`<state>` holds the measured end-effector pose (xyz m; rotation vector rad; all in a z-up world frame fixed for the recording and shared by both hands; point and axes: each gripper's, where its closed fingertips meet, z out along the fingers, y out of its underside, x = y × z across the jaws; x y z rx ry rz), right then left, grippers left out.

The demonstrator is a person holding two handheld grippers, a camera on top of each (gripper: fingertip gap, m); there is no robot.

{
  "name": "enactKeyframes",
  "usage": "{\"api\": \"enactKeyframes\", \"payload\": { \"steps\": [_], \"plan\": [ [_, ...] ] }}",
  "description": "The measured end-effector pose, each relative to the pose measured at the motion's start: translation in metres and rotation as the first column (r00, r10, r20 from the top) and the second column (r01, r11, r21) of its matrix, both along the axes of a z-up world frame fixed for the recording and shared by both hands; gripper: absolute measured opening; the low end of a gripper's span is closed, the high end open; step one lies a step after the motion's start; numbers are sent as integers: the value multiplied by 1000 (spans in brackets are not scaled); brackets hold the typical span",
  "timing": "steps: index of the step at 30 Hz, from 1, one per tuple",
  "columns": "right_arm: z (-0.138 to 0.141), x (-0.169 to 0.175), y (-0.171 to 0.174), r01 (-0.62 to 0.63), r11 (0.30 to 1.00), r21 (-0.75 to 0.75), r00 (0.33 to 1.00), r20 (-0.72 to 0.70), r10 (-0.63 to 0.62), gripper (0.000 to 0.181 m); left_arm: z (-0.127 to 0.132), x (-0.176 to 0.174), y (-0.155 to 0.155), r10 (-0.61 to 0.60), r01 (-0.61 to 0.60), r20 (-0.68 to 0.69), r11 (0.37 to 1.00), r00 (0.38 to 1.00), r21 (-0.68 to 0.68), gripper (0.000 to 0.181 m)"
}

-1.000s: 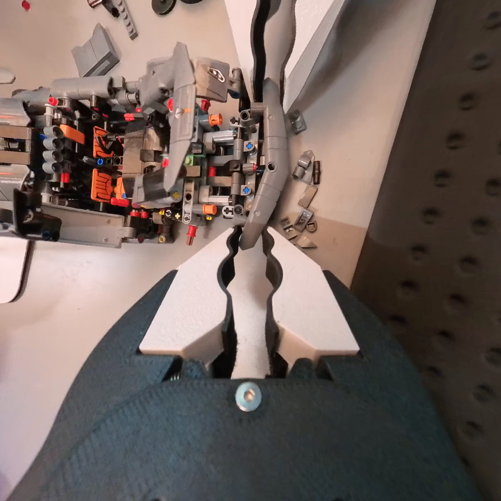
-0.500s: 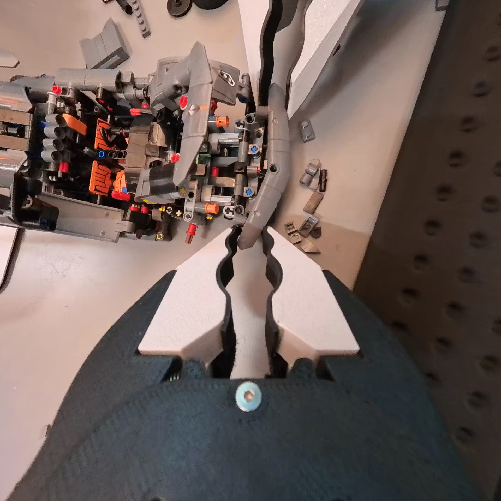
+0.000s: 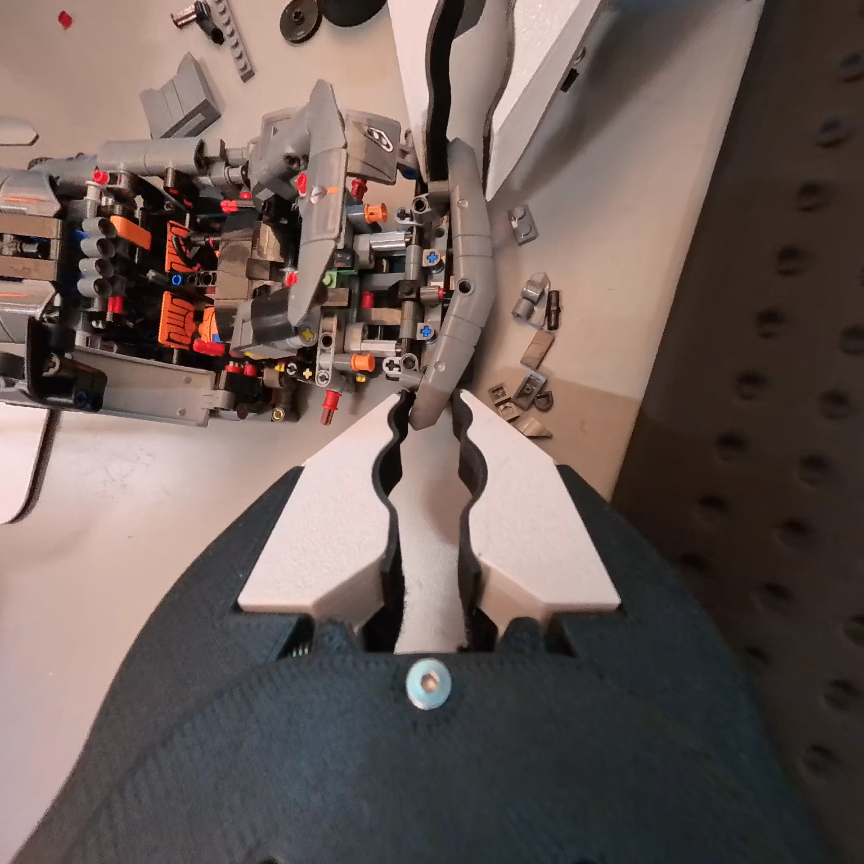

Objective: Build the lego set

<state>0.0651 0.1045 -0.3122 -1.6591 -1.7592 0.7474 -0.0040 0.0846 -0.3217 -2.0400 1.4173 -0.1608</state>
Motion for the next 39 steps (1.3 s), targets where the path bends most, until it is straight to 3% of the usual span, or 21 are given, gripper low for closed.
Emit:
{"api": "enactKeyframes", "payload": {
  "steps": [15,30,39],
  "plan": [
    [-1,-3,-1,-6,998,66,1000,14,5,27,-5,-2,4,5,-4,-44,1000,999,28,19],
    [11,1,5,-16,992,129,999,-30,20,18,-3,-3,8,39,-39,17,999,999,-2,18],
    [10,8,16,45,989,138,999,-19,-43,16,2,-6,16,92,-92,52,996,994,-2,18]
  ]
}}
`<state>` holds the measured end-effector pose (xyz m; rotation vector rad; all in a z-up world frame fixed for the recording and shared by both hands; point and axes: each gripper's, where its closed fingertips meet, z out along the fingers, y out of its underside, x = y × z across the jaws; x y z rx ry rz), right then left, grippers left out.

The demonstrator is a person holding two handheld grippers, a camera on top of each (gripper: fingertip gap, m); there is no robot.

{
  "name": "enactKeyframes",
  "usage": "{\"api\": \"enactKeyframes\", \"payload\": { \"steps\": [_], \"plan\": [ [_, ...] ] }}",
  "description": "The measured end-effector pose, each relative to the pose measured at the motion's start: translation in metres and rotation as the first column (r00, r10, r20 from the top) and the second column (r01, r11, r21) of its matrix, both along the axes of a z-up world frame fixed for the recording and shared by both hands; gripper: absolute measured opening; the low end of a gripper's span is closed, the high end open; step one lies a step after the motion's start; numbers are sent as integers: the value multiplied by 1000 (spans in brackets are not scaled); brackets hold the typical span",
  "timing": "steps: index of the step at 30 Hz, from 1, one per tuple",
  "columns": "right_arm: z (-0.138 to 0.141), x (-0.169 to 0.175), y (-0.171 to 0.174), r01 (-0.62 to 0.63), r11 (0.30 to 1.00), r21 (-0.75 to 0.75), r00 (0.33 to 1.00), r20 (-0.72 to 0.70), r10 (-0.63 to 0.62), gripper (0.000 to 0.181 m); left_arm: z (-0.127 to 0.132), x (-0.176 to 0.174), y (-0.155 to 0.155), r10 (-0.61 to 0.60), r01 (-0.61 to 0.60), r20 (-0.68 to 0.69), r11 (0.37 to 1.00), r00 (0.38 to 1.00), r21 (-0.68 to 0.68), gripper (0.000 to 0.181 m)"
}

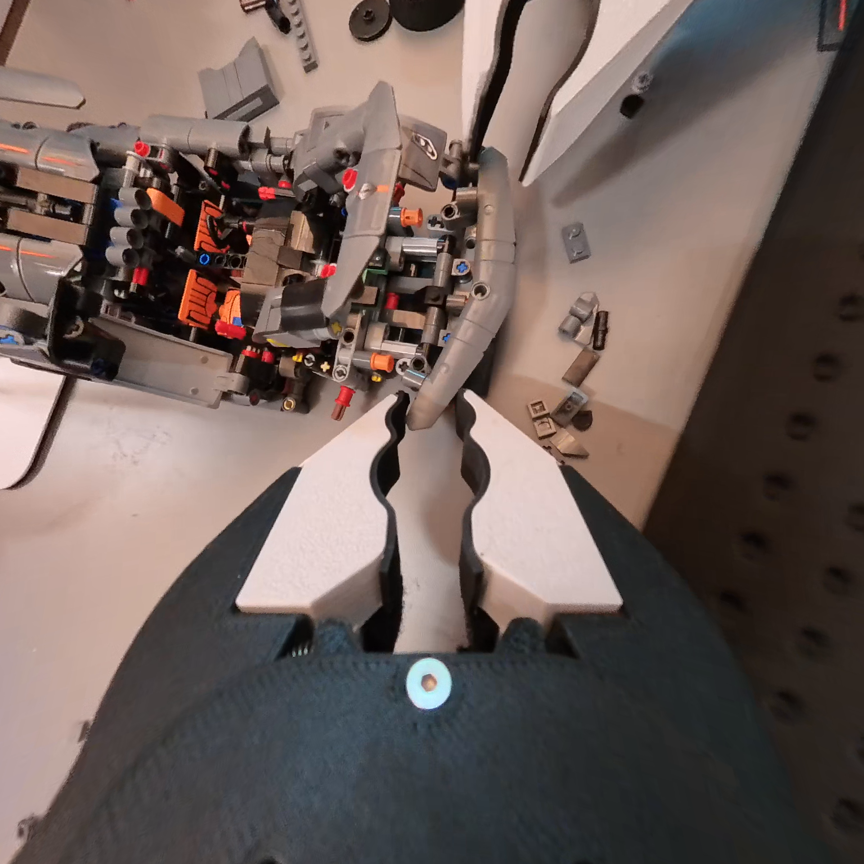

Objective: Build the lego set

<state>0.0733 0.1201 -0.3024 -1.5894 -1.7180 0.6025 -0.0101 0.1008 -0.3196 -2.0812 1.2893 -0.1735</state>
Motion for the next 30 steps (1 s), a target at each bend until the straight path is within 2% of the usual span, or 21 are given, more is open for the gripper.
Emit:
{"api": "enactKeyframes", "payload": {
  "steps": [9,21,30],
  "plan": [
    [-1,-1,3,12,1000,-4,1000,-9,-12,18,3,-7,5,31,-31,17,1000,999,-3,25],
    [-5,-1,7,12,999,-34,1000,-1,-12,17,4,-11,1,-25,26,-36,999,999,31,14],
    [-9,-5,7,10,999,-51,1000,5,-9,13,4,-5,-2,-33,33,3,999,999,9,14]
  ]
}}
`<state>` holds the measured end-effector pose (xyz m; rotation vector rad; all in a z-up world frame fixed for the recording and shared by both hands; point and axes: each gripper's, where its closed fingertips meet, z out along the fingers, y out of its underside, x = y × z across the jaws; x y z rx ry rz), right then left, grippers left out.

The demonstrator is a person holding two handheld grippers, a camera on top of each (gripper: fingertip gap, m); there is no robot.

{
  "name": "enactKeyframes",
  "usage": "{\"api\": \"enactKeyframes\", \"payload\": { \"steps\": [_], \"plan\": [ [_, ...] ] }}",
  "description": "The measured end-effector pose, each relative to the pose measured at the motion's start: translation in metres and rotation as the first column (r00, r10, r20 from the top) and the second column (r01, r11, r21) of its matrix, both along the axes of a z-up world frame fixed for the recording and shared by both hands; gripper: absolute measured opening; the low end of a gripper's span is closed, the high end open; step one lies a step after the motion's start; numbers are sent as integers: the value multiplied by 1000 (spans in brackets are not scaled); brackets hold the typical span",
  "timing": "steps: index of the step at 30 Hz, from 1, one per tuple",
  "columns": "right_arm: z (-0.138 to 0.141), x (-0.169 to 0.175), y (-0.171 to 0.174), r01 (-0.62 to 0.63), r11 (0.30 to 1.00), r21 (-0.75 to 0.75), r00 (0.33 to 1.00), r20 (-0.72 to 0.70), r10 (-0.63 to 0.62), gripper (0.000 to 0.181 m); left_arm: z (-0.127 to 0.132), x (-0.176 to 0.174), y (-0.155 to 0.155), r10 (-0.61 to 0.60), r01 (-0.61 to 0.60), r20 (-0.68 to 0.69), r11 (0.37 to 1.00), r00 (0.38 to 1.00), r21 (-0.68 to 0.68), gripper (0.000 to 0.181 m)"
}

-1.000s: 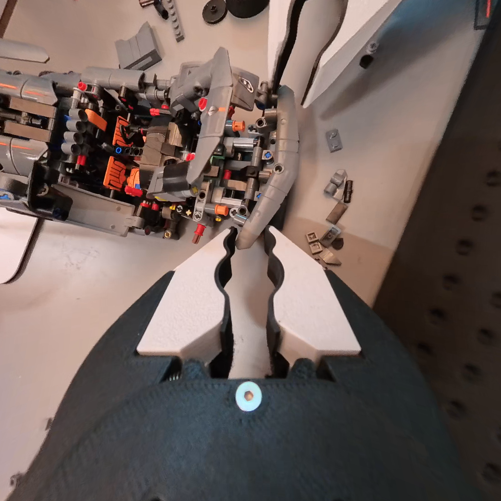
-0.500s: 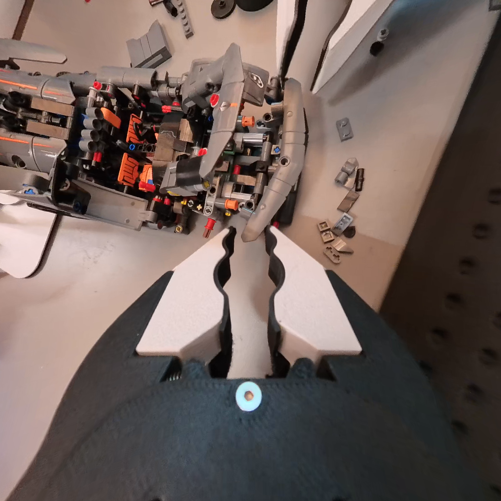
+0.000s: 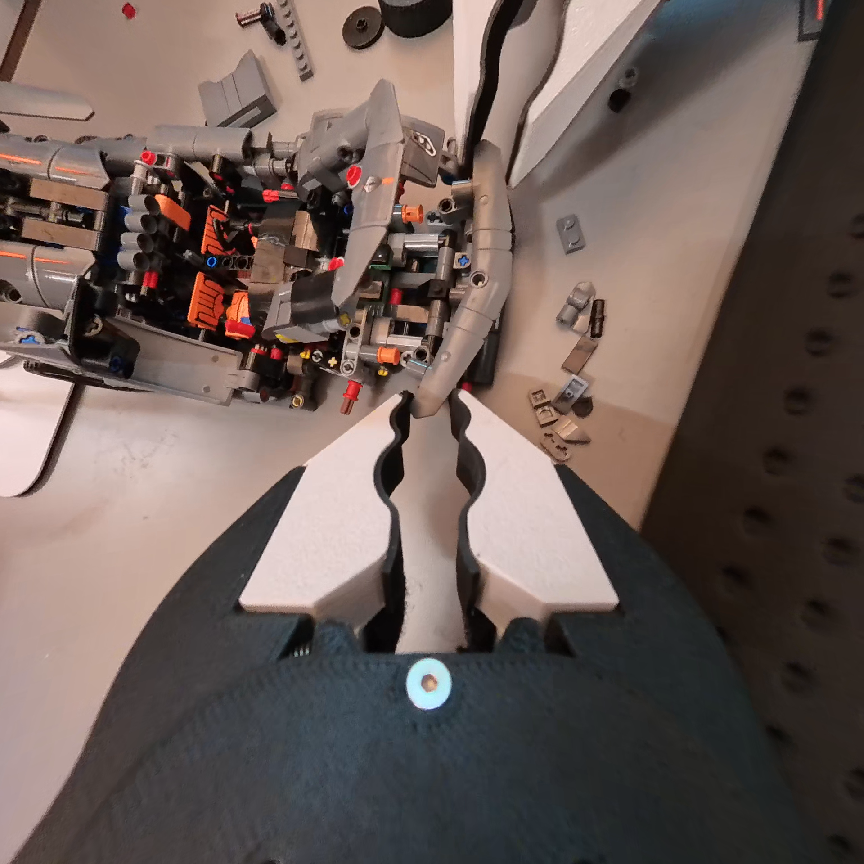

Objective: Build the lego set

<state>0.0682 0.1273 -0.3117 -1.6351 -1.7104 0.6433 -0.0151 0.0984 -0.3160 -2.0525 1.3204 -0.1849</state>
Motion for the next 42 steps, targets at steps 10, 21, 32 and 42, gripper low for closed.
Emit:
{"api": "enactKeyframes", "payload": {
  "steps": [10,21,32,42],
  "plan": [
    [1,-1,-7,4,997,-80,1000,-23,-6,13,0,6,-1,47,-32,133,993,990,-110,15],
    [4,8,-12,12,994,-108,1000,-13,-13,21,-2,7,-4,76,-36,190,978,979,-204,14],
    [-12,11,-1,85,985,-151,995,58,-77,28,-4,7,-6,40,-22,122,990,992,-141,11],
    [-12,8,2,96,984,-150,995,46,-90,21,-6,11,-8,45,-37,75,994,996,-100,11]
  ]
}}
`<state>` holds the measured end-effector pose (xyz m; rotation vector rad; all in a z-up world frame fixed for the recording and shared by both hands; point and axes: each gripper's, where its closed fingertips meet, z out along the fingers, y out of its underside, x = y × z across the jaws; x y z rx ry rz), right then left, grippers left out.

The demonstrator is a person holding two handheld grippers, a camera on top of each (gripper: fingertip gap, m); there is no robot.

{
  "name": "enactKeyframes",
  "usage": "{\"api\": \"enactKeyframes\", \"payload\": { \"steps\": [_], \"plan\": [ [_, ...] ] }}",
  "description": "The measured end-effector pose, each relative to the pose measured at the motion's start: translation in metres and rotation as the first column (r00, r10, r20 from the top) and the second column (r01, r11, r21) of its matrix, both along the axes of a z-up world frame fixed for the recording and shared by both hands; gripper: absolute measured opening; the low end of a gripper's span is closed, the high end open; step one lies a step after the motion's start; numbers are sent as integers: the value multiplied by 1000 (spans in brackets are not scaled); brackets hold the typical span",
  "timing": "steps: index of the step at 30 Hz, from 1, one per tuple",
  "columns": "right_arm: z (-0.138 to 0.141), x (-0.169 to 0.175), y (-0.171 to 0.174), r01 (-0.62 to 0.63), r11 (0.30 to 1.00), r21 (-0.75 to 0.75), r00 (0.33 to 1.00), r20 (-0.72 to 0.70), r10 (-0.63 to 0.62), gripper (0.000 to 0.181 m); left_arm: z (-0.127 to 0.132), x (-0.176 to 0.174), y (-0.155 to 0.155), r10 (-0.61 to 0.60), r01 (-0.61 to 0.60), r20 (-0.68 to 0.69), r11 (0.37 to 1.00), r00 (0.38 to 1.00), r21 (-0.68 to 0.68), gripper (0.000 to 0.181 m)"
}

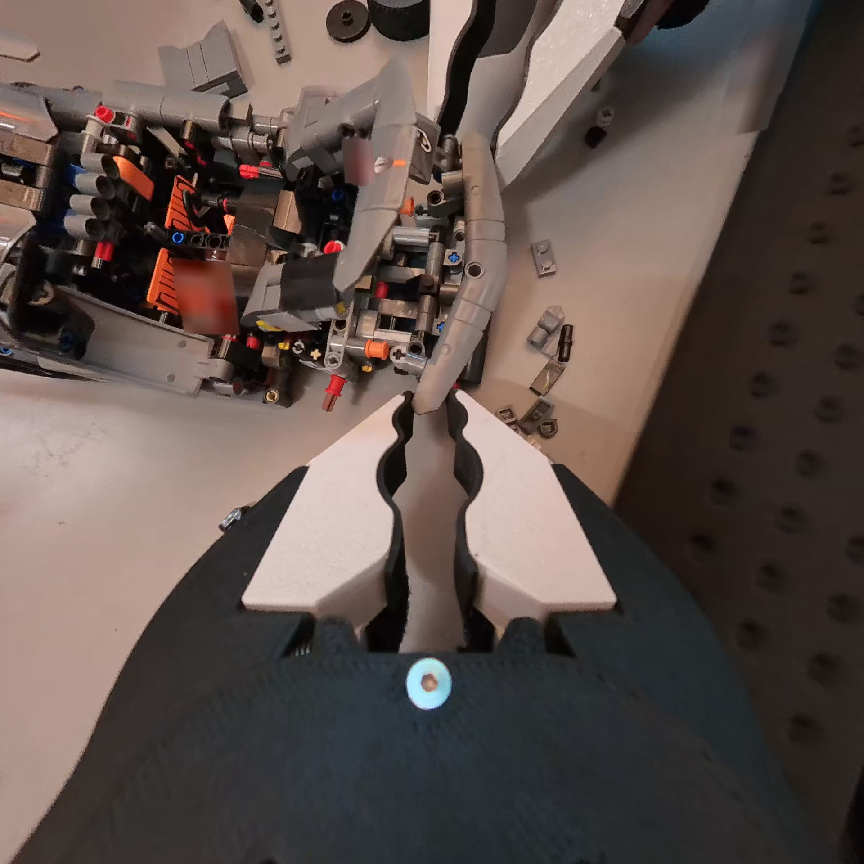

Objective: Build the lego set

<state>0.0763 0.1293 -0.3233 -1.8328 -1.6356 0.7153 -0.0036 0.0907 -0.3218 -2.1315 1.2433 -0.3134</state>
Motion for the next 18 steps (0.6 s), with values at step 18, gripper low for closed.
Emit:
{"api": "enactKeyframes", "payload": {
  "steps": [18],
  "plan": [
    [-1,2,0,-13,1000,16,1000,13,13,23,-3,2,-2,-18,18,-33,1000,999,0,14]
  ]
}}
